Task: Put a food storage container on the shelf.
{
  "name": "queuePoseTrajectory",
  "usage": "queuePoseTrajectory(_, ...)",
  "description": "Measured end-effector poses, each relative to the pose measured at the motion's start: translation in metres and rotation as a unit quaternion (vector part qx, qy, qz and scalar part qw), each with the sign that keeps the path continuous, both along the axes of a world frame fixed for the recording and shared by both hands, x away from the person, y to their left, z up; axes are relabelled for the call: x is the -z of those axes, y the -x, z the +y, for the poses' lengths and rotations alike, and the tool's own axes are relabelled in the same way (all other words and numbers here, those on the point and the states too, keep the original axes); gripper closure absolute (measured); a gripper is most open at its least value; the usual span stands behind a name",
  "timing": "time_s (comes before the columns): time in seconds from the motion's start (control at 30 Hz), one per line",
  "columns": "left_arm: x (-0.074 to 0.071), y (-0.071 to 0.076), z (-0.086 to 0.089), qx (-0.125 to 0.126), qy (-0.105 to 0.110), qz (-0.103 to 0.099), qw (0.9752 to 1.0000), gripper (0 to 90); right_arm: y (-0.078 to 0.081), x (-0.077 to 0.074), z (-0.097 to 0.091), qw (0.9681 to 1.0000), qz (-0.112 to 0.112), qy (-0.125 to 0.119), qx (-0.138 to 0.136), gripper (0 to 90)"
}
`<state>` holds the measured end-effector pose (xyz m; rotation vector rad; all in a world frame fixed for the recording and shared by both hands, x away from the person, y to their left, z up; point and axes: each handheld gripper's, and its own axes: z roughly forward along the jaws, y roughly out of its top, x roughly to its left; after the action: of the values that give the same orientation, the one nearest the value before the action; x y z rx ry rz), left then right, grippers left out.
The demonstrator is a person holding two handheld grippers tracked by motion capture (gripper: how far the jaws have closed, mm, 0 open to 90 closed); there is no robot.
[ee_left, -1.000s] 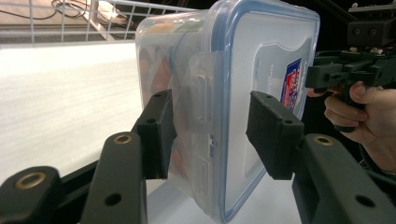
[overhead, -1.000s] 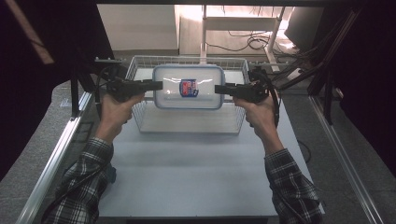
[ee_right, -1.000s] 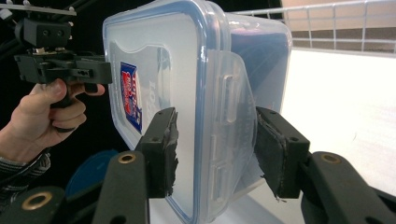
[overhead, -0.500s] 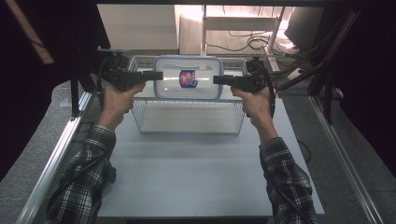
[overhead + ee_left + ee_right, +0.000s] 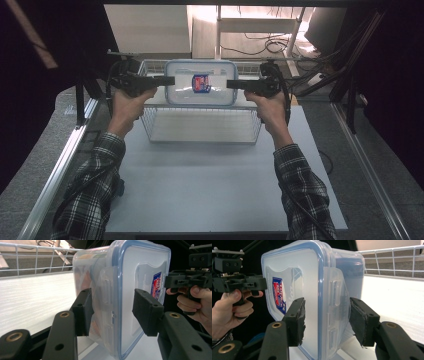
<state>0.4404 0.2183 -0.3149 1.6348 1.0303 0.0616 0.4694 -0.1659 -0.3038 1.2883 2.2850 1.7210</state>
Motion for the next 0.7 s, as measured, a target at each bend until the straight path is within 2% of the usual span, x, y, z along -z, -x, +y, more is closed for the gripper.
queuePoseTrajectory(0.07, 0.001, -0.001, 0.001, 0.001, 0.003, -0.004, 1.0, 50.4, 0.0, 0.0, 0.0, 1.0, -0.002, -0.001, 0.001, 47.9)
queuePoseTrajectory(0.17, 0.003, -0.001, 0.0, -0.002, -0.008, -0.009, 0.9999, 48.8, 0.0, 0.001, 0.001, 1.0, -0.008, 0.001, 0.0, 47.2)
queuePoseTrajectory(0.3, 0.007, -0.003, -0.007, -0.004, -0.04, -0.011, 0.9991, 45.3, 0.0, 0.002, 0.004, 0.9997, -0.015, 0.02, 0.005, 43.4)
queuePoseTrajectory(0.33, 0.008, -0.003, -0.01, -0.009, -0.056, -0.008, 0.9984, 44.4, -0.001, 0.003, 0.005, 0.9996, -0.016, 0.023, 0.008, 41.6)
queuePoseTrajectory(0.37, 0.01, -0.004, -0.012, -0.007, -0.06, -0.005, 0.9982, 44.0, -0.001, 0.004, 0.005, 0.9996, -0.011, 0.022, 0.009, 40.5)
queuePoseTrajectory(0.5, 0.015, -0.006, -0.009, -0.005, -0.036, 0.001, 0.9993, 44.4, -0.006, 0.008, 0.003, 0.9999, -0.003, 0.006, 0.014, 39.5)
queuePoseTrajectory(0.7, 0.017, -0.006, -0.007, -0.006, -0.031, 0.002, 0.9995, 45.1, -0.008, 0.007, 0.005, 0.9996, -0.009, 0.012, 0.025, 36.7)
